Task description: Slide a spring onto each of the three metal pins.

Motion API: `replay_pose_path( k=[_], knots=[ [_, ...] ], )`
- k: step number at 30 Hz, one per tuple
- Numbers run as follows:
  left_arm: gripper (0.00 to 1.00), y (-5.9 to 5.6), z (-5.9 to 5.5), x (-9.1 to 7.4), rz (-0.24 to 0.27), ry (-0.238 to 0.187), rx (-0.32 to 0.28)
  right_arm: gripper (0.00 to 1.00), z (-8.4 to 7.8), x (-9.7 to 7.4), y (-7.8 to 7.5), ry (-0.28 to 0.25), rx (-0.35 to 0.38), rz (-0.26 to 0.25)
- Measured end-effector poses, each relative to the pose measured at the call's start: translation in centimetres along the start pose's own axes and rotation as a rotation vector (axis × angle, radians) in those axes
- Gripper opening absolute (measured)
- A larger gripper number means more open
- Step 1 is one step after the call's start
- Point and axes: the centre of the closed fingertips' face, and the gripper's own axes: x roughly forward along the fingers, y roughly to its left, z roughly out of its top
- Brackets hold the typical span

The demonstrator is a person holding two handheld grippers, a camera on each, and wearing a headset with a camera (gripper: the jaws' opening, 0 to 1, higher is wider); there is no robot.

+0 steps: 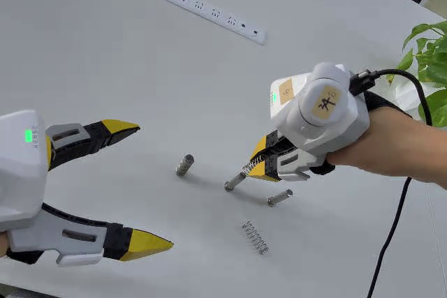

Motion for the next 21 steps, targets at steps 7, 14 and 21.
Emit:
replay_pose_path(
  k=[7,14,21],
  knots=[
    [0.91,-0.18,-0.06,0.11,-0.005,0.000,-0.007,0.07,-0.06,0.31,0.09,0.001,0.003,0.007],
    [0.91,-0.22,-0.10,0.12,-0.008,0.000,-0.011,0.07,-0.07,0.54,0.17,0.001,0.003,0.010],
    [0.92,-0.17,-0.04,0.11,-0.010,-0.006,-0.011,0.07,-0.16,0.81,0.06,0.006,0.002,0.014]
  ],
)
